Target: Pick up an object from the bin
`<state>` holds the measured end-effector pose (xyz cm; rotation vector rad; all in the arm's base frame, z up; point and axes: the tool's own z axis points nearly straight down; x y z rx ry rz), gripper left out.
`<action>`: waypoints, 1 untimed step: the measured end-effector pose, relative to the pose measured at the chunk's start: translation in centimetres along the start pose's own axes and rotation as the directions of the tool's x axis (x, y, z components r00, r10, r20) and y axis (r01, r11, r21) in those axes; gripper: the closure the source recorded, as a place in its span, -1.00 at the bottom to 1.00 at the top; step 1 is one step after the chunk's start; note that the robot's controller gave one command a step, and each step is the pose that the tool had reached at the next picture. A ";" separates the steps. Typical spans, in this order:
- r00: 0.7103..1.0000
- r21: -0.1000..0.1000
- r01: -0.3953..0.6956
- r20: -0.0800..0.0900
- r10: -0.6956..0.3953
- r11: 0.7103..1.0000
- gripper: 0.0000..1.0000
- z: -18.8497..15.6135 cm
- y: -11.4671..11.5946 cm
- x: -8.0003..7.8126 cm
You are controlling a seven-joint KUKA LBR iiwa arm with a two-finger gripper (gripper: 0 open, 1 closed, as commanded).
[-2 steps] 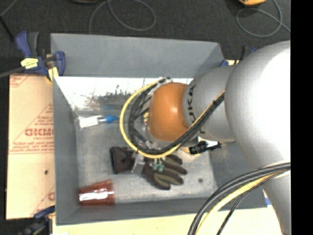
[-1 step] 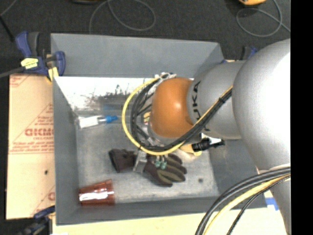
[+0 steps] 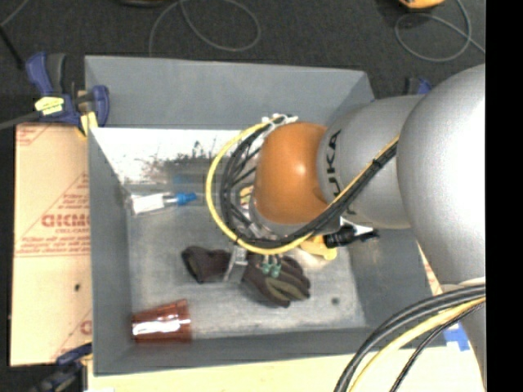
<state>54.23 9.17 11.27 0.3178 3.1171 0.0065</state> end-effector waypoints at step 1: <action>1.000 0.001 -0.001 -0.004 0.001 1.000 1.00 -1.9 -0.1 0.1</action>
Offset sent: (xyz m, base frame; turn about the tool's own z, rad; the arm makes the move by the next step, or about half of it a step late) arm 0.0000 0.0001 0.0674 0.0000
